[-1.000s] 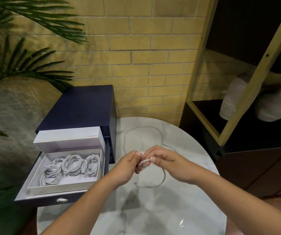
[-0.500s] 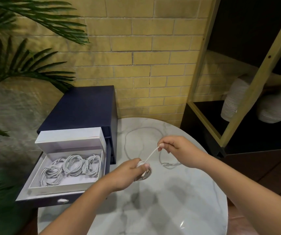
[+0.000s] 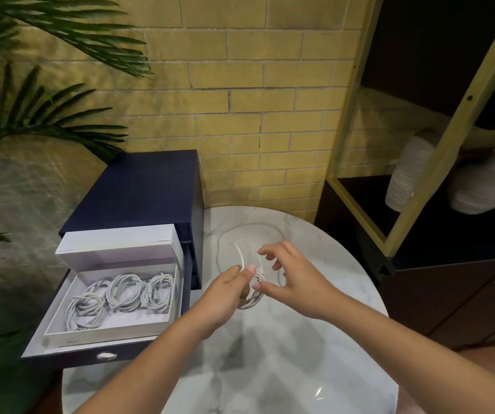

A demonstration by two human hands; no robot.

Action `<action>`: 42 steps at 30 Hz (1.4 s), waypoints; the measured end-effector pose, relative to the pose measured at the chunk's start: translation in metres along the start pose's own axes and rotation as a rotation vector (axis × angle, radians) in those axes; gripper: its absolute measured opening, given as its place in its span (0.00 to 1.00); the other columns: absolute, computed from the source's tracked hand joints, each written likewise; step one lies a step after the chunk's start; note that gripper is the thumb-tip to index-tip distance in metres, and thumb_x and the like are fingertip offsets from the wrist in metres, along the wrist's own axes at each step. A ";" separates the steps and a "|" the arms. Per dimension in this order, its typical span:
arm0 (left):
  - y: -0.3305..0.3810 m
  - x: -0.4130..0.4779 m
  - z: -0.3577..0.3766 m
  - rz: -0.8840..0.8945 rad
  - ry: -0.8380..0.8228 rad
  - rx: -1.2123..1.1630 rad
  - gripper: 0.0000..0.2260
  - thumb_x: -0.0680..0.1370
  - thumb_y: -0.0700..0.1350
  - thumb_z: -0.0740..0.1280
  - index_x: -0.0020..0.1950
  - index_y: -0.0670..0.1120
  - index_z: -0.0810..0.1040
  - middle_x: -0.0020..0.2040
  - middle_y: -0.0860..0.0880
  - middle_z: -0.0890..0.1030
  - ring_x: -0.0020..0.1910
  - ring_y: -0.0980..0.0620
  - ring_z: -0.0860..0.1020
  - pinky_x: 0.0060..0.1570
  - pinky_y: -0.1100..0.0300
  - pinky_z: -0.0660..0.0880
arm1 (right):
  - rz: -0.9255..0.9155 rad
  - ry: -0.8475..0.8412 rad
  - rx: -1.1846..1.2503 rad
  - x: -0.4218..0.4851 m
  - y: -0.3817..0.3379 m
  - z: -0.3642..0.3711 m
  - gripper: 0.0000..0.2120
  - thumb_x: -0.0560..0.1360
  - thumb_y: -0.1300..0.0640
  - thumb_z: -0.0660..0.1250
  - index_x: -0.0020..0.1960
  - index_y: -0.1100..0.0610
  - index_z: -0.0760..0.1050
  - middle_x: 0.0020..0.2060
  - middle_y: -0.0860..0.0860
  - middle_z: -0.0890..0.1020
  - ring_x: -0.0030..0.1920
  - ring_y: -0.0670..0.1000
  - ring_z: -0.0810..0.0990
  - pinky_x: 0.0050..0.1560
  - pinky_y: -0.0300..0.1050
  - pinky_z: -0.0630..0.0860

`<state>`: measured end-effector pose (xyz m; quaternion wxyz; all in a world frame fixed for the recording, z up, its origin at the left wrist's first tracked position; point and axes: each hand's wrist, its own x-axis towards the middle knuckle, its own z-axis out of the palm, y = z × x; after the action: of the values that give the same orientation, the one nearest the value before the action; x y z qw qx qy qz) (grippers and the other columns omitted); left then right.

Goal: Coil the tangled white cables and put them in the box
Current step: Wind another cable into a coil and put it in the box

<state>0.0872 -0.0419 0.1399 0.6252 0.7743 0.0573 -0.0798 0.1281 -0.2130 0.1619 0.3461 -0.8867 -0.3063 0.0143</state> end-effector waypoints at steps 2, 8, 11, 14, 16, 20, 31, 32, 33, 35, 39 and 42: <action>0.002 -0.002 0.003 -0.011 -0.010 -0.001 0.16 0.82 0.54 0.58 0.37 0.47 0.65 0.29 0.56 0.66 0.26 0.58 0.65 0.33 0.63 0.63 | 0.077 -0.016 0.102 0.001 0.000 0.006 0.22 0.72 0.49 0.71 0.63 0.46 0.68 0.53 0.44 0.72 0.48 0.44 0.75 0.47 0.37 0.74; 0.005 -0.003 0.005 -0.072 -0.013 -0.026 0.21 0.83 0.55 0.54 0.31 0.49 0.63 0.26 0.54 0.66 0.26 0.55 0.65 0.31 0.57 0.56 | 0.134 -0.078 0.264 0.006 -0.007 0.013 0.20 0.71 0.62 0.67 0.58 0.46 0.67 0.43 0.49 0.80 0.40 0.51 0.79 0.44 0.49 0.78; 0.009 -0.002 0.003 -0.103 -0.021 -0.066 0.21 0.83 0.56 0.53 0.31 0.49 0.62 0.26 0.53 0.66 0.26 0.55 0.65 0.34 0.57 0.57 | 0.091 -0.072 0.231 0.006 -0.010 0.011 0.22 0.72 0.63 0.67 0.61 0.46 0.65 0.43 0.49 0.78 0.37 0.51 0.79 0.39 0.47 0.76; 0.013 -0.003 0.003 -0.116 -0.041 -0.086 0.22 0.83 0.57 0.52 0.31 0.48 0.62 0.26 0.52 0.66 0.26 0.55 0.65 0.31 0.63 0.61 | 0.068 -0.077 0.189 0.006 -0.011 0.008 0.22 0.72 0.64 0.66 0.59 0.46 0.65 0.42 0.47 0.76 0.34 0.47 0.76 0.37 0.44 0.74; 0.014 -0.004 0.005 -0.141 -0.037 -0.035 0.23 0.82 0.60 0.51 0.31 0.49 0.63 0.27 0.54 0.67 0.25 0.57 0.66 0.28 0.63 0.59 | 0.068 -0.113 0.177 0.008 -0.012 0.005 0.22 0.72 0.65 0.65 0.58 0.46 0.64 0.42 0.48 0.76 0.35 0.45 0.74 0.38 0.43 0.74; 0.016 0.000 0.004 -0.154 0.011 -0.058 0.22 0.82 0.61 0.51 0.33 0.49 0.65 0.26 0.55 0.68 0.24 0.58 0.67 0.30 0.60 0.56 | 0.062 -0.172 0.176 0.013 -0.013 0.000 0.23 0.73 0.66 0.66 0.58 0.45 0.62 0.42 0.47 0.76 0.35 0.43 0.75 0.36 0.38 0.74; 0.014 -0.004 -0.004 -0.168 -0.131 -0.002 0.21 0.80 0.65 0.50 0.35 0.54 0.70 0.27 0.54 0.64 0.26 0.54 0.63 0.35 0.55 0.54 | 0.036 -0.348 0.175 0.018 -0.003 0.000 0.25 0.72 0.63 0.66 0.66 0.46 0.69 0.55 0.48 0.69 0.42 0.47 0.75 0.46 0.40 0.75; 0.014 -0.004 -0.005 -0.161 -0.136 0.025 0.21 0.80 0.65 0.51 0.35 0.54 0.69 0.27 0.54 0.64 0.27 0.54 0.62 0.33 0.56 0.53 | 0.048 -0.343 0.165 0.018 -0.001 0.001 0.22 0.72 0.60 0.67 0.65 0.48 0.71 0.54 0.47 0.69 0.46 0.49 0.76 0.50 0.42 0.76; 0.015 -0.005 -0.006 -0.155 -0.135 0.043 0.21 0.80 0.65 0.52 0.34 0.53 0.69 0.28 0.54 0.63 0.27 0.54 0.62 0.31 0.58 0.53 | 0.066 -0.330 0.156 0.017 0.002 0.002 0.20 0.73 0.58 0.68 0.63 0.49 0.72 0.54 0.46 0.70 0.49 0.50 0.77 0.52 0.42 0.76; 0.016 -0.004 -0.007 -0.140 -0.133 0.046 0.22 0.80 0.64 0.54 0.34 0.50 0.65 0.28 0.53 0.63 0.27 0.54 0.61 0.26 0.62 0.53 | 0.095 -0.288 0.143 0.016 0.005 0.005 0.15 0.73 0.56 0.69 0.60 0.52 0.76 0.52 0.45 0.71 0.50 0.48 0.77 0.50 0.36 0.73; 0.019 -0.001 -0.003 -0.131 -0.142 -0.076 0.20 0.82 0.57 0.54 0.34 0.48 0.66 0.28 0.53 0.63 0.27 0.55 0.61 0.27 0.67 0.60 | 0.045 -0.181 0.093 0.012 0.005 0.012 0.05 0.75 0.61 0.64 0.48 0.57 0.79 0.41 0.48 0.75 0.40 0.44 0.73 0.43 0.39 0.70; 0.021 0.000 0.001 -0.105 -0.136 -0.114 0.17 0.83 0.50 0.57 0.35 0.47 0.68 0.27 0.53 0.65 0.27 0.55 0.63 0.28 0.68 0.62 | 0.138 -0.116 0.226 0.010 0.005 0.017 0.11 0.73 0.65 0.62 0.49 0.53 0.79 0.40 0.50 0.80 0.39 0.45 0.75 0.43 0.42 0.73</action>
<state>0.0915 -0.0475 0.1593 0.6658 0.7261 0.0598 -0.1612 0.1350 -0.2001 0.1472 0.4237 -0.8587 -0.2605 0.1236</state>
